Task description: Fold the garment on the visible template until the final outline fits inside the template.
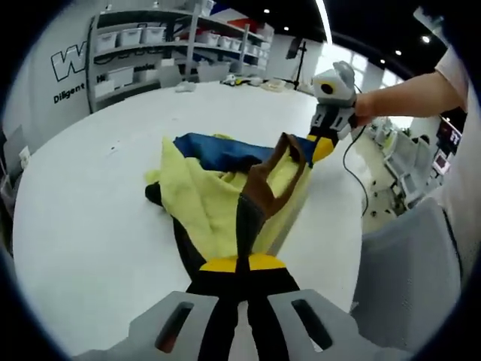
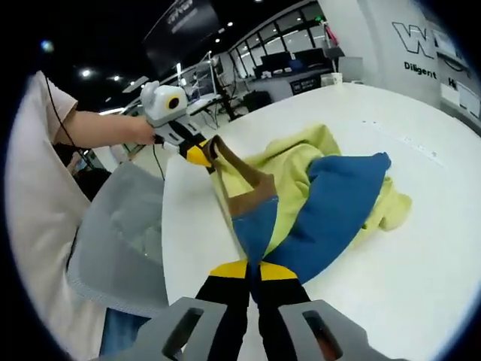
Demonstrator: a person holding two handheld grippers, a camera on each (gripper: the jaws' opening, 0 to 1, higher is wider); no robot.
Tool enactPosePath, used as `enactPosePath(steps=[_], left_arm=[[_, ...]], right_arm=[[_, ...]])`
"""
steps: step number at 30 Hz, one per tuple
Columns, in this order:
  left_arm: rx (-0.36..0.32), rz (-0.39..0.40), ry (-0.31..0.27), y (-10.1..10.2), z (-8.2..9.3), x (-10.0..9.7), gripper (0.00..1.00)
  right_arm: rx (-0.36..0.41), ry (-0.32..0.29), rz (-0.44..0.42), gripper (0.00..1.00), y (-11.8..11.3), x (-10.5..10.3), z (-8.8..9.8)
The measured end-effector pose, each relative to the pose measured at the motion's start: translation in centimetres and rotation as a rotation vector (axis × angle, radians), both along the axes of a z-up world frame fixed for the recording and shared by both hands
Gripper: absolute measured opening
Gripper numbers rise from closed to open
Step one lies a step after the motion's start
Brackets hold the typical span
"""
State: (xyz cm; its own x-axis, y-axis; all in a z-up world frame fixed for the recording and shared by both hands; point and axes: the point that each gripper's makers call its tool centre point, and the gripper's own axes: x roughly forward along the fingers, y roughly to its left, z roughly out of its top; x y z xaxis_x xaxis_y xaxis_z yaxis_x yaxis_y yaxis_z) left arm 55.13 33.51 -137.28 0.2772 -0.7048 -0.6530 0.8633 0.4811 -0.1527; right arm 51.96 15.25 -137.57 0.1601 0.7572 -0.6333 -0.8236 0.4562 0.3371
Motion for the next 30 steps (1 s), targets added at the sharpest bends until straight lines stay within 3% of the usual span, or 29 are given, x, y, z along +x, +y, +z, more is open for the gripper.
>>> enactPosePath(steps=[12, 15, 19, 24, 30], left_arm=[[-0.043, -0.064, 0.027, 0.2, 2.9, -4.7, 0.00], [-0.050, -0.082, 0.029, 0.3, 3.8, -5.4, 0.00], [-0.069, -0.095, 0.019, 0.4, 5.7, -5.0, 0.00], [-0.086, -0.095, -0.006, 0.1, 7.6, -3.2, 0.00], [-0.079, -0.086, -0.061, -0.8, 9.7, 1.0, 0.00]], right_arm=[[0.029, 0.012, 0.056, 0.00, 0.5, -5.3, 3.3], [0.067, 0.056, 0.088, 0.00, 0.9, -6.8, 4.8], [0.106, 0.082, 0.111, 0.00, 1.2, -7.2, 6.7], [0.137, 0.024, 0.084, 0.00, 0.8, -4.6, 8.4], [0.137, -0.062, 0.039, 0.00, -0.3, -0.1, 10.0]])
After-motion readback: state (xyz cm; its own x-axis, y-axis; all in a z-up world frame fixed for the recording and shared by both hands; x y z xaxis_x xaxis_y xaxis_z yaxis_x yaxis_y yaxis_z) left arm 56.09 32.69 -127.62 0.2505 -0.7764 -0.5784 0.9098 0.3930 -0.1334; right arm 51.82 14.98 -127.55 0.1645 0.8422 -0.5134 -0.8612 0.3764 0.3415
